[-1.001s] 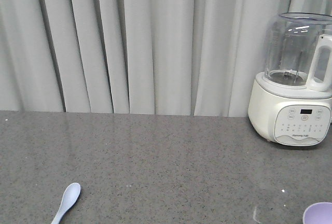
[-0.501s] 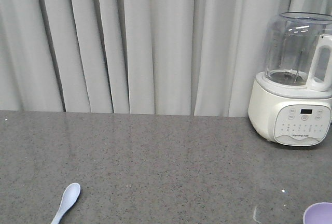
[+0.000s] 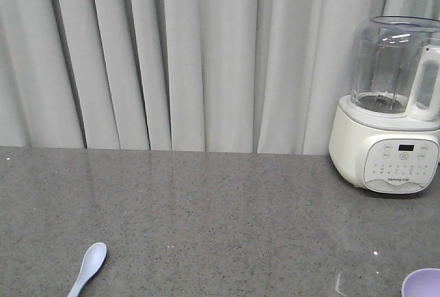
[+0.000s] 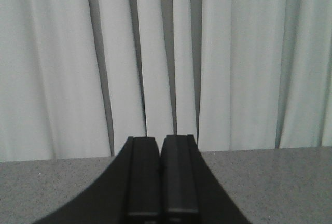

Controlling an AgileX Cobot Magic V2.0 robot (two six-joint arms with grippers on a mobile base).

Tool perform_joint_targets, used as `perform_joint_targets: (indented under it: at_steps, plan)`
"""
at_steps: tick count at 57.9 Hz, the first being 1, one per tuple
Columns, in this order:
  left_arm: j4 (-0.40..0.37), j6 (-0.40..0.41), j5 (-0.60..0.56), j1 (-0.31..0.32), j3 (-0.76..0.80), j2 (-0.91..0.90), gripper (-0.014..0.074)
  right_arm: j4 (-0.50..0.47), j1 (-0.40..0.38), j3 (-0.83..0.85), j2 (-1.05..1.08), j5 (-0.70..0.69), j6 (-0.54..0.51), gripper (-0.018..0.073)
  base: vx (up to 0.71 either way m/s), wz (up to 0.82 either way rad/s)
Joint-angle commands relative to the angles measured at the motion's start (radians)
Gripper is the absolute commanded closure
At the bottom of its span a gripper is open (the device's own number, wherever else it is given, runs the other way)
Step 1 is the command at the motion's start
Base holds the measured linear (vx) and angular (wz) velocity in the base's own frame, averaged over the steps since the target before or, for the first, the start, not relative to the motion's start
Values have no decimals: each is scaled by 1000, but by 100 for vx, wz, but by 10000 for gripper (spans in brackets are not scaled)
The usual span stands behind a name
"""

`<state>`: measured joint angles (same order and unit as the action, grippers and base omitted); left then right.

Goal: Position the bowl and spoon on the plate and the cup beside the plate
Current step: 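Lower the left gripper toward the white spoon on the counter, then close the left gripper on the white spoon handle and lift it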

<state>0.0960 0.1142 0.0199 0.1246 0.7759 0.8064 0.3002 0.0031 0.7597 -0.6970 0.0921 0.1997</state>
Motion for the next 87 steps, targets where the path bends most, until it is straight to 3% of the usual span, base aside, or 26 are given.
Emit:
perform_joint_targets:
  at_steps: [1,8,19,25,32,47,54,69,87]
  plan:
    - [-2,-1,-117,0,38,19,548,8,1,32,-12,-76,-8,520,0,0]
    - [-2,-1,-119,0,38,26,412,13,1,32,-12,-74,-9,388,0,0]
    - [-1,-1,-121,0,38,26,101,13,1,32,-12,-53,-9,-27,0,0]
    - [-2,0,-144,0,38,36,6,13,1,32,-12,-53,-9,-170,0,0]
    - [-47,64,-69,1,40,54,-8,7,1,32,-12,-51,-8,-164,0,0]
    - [-50,15,525,7,279,248,20,6,1,32,-12,-44,-8,-88,0,0]
    - [-82,-85,740,53,390,425,20,8,1,32,-12,-44,-8,-43,0,0]
    - [-96,-103,731,141,397,672,20,15,1,32,-12,-44,-8,-22,0,0]
    - [-115,-84,758,150,398,819,20,15,1,32,-27,-41,-8,-22,0,0]
